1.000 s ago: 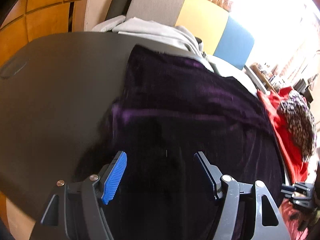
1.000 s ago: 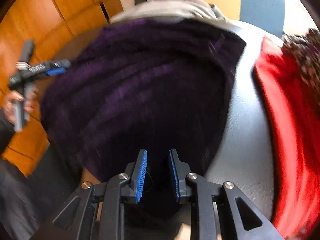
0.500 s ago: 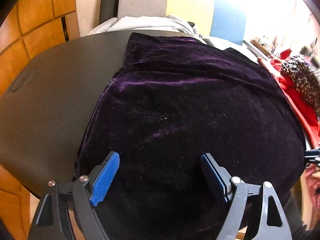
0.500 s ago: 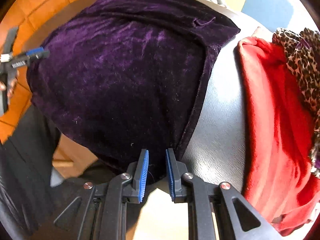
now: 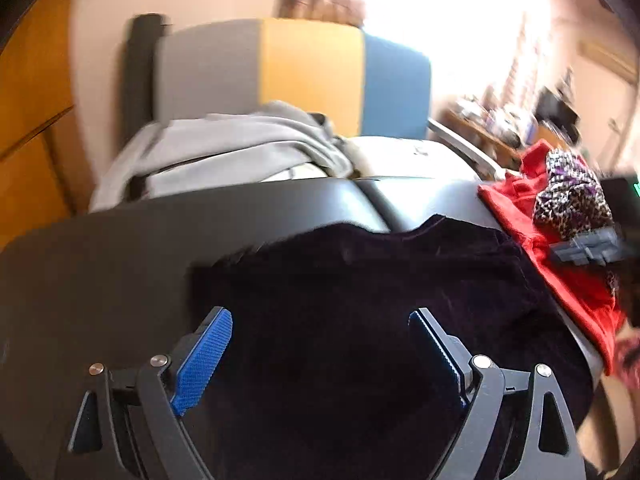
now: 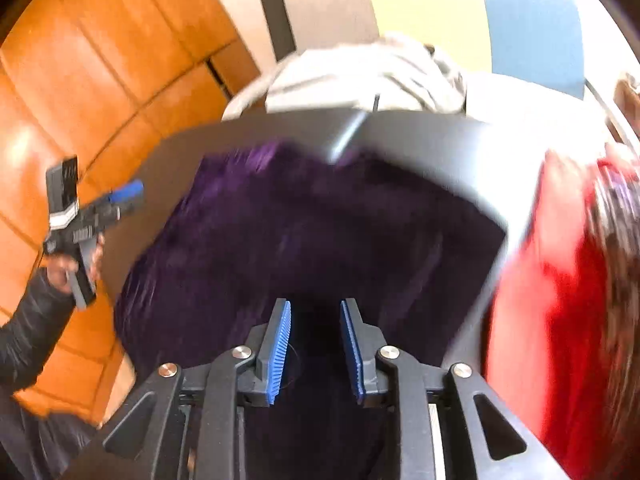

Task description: Fold clothes

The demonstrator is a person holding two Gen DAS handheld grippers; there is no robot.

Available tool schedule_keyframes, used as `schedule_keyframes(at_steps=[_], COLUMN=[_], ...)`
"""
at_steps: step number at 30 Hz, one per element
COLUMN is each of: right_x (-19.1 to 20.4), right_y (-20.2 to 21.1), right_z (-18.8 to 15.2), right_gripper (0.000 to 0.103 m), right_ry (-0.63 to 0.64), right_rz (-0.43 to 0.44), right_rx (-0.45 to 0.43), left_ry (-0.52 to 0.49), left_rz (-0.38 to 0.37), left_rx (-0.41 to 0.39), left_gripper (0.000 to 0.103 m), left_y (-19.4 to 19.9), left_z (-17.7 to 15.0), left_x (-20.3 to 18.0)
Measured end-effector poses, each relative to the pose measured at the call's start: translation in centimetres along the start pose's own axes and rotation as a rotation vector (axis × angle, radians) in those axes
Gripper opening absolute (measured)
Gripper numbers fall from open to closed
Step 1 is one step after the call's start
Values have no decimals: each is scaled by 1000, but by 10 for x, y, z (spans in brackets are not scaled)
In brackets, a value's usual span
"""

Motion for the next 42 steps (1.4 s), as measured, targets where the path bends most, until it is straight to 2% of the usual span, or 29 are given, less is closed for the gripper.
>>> schedule_keyframes(at_steps=[2,6,10,14,16,18,19,20,21,22,26,28,30,35,36,38,41,42], right_x=[-11,-34,-36,-44,-46,-48,-51,-51,-51,-46,-17,0,10,13,8,6,5,5], right_y=[-26,-76,-102,-126,-144,-143,-143,-140,-138,-132,-98,-81,-74,-83,-86,-85,-82,-81], right_z=[35,82,91,87,80,82,83,82,81,79,67,50,30,-23,-29,-33,-32,-32], right_gripper=[28,31,46,46,46,34,18,15,12,9,9,9,9,9,9,10,21,22], right_ry=[9,59,127,157,146,144,138,136,135,150,205,241,248,247,241,209,154,144], right_rz=[5,-9,41,38,15,-15,-41,-50,-56,-65,-84,-103,-120,-189,-196,-184,-145,-137], right_rx=[9,72,169,253,290,261,255,242,228,205,70,4,-28,-38,-38,-76,-75,-70], left_ry=[-28,-70,-89,-102,-128,-156,-168,-159,-152,-158,-171,-175,-179,-162,-164,-145,-107,-106], left_rz=[-22,-82,-132,-166,-122,-108,-102,-108,-113,-111,-125,-132,-107,-84,-72,-60,-58,-56], left_rx=[40,128,186,239,265,251,245,243,237,206,105,66,46,95,80,71,79,74], left_gripper=[91,91,91,91,89,75,47,13,10,10,10,10,10,10,11,11,13,14], left_y=[-36,-98,-139,-163,-173,-174,-174,-172,-169,-161,-122,-103,-90,-88,-88,-87,-86,-82], left_z=[20,44,53,53,49,50,51,53,56,57,50,40,22,-24,-27,-29,-25,-24], left_x=[-5,-6,-6,-7,-8,-13,-15,-17,-19,-22,-34,-40,-44,-46,-47,-49,-49,-49])
Point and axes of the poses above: each gripper's, at about its wrist camera, not at the fingertips, and y roughly against the way its jaws point, x to its left, z to its top, the point moved 7 cm from there along -y, roughly the way its jaws point
